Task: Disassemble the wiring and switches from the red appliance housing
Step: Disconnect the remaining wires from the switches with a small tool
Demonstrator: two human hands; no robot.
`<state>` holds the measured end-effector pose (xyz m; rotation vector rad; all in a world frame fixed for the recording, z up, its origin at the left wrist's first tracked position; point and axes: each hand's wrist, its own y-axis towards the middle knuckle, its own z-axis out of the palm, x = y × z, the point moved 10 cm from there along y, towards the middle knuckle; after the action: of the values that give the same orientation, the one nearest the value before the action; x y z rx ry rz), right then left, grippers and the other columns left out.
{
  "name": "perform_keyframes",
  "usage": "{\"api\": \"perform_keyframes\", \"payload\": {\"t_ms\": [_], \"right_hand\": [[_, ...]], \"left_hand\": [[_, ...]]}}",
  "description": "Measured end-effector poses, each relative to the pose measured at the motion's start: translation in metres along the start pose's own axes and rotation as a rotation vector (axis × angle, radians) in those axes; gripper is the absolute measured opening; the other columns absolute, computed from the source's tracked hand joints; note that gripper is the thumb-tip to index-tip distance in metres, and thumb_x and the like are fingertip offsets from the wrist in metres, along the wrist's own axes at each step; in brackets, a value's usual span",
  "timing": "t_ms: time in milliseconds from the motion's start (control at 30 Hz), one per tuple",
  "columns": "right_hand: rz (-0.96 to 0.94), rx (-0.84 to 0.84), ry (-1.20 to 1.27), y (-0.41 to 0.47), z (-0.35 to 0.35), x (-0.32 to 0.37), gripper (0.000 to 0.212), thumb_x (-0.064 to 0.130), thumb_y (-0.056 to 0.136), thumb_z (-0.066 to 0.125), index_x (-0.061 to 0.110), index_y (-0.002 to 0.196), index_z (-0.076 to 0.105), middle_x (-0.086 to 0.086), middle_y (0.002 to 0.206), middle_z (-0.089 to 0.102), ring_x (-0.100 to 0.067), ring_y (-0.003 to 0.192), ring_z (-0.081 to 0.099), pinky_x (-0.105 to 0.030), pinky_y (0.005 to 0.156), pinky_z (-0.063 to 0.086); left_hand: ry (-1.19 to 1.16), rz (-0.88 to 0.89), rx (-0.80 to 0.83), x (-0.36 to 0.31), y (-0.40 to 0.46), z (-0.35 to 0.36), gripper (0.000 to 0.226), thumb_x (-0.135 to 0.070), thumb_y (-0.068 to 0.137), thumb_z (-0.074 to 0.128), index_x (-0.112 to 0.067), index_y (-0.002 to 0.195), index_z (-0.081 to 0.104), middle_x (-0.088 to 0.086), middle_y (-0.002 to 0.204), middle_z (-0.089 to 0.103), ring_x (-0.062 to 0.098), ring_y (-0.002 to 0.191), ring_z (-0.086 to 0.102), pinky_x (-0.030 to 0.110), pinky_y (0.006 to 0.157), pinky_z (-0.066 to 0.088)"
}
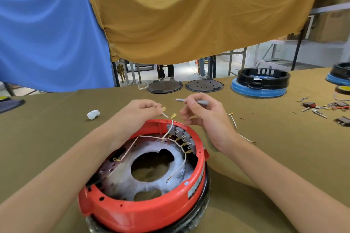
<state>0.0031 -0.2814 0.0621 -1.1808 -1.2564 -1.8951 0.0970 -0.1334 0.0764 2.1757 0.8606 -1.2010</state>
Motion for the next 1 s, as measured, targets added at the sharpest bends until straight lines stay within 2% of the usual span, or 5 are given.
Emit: {"api": "perform_keyframes", "payload": {"t_ms": [133,400,600,867,1000], "right_hand": [[0.024,0.004,0.046,-0.001,0.0,-0.003,0.012,0.01,0.088,0.073,0.01,0.099,0.066,-0.012,0.087,0.07,-0.023,0.078,0.068,-0.034,0.073,0.057],[0.073,-0.076,0.156,0.001,-0.01,-0.007,0.023,-0.007,0.085,0.069,0.013,0.09,0.059,-0.01,0.077,0.066,-0.022,0.068,0.067,-0.029,0.061,0.056],[0.162,-0.185,0.259,0.01,-0.033,-0.018,0.025,-0.011,0.087,0.063,0.013,0.084,0.058,-0.012,0.076,0.069,-0.016,0.06,0.064,-0.023,0.057,0.055],[0.147,-0.523,-0.333,0.016,-0.135,0.0,0.023,-0.007,0.087,0.061,0.015,0.085,0.054,-0.016,0.081,0.065,-0.012,0.052,0.053,-0.021,0.05,0.047],[0.248,-0.489,-0.476,0.018,-0.154,-0.015,0.019,-0.007,0.084,0.066,0.011,0.086,0.058,-0.026,0.09,0.07,-0.016,0.058,0.057,-0.024,0.053,0.049]], "left_hand": [[0.032,0.113,-0.088,-0.018,0.0,0.008,0.019,-0.03,0.099,0.055,-0.018,0.089,0.066,-0.002,0.071,0.053,0.01,0.065,0.042,0.029,0.068,0.036],[0.012,0.128,-0.078,-0.022,0.001,0.022,0.014,-0.031,0.099,0.056,-0.025,0.091,0.065,-0.005,0.099,0.072,0.012,0.097,0.063,0.029,0.087,0.046],[0.664,0.131,0.119,0.001,0.013,0.001,0.028,-0.03,0.1,0.052,-0.03,0.128,0.051,-0.01,0.124,0.051,0.007,0.118,0.047,0.031,0.103,0.039],[0.873,0.092,0.153,0.026,0.018,-0.013,0.021,-0.028,0.104,0.045,-0.028,0.112,0.065,-0.009,0.106,0.067,0.017,0.102,0.059,0.035,0.092,0.045],[0.874,0.076,0.102,0.03,0.02,-0.021,0.023,-0.029,0.104,0.043,-0.029,0.11,0.066,-0.009,0.105,0.067,0.018,0.102,0.059,0.033,0.09,0.045]]}}
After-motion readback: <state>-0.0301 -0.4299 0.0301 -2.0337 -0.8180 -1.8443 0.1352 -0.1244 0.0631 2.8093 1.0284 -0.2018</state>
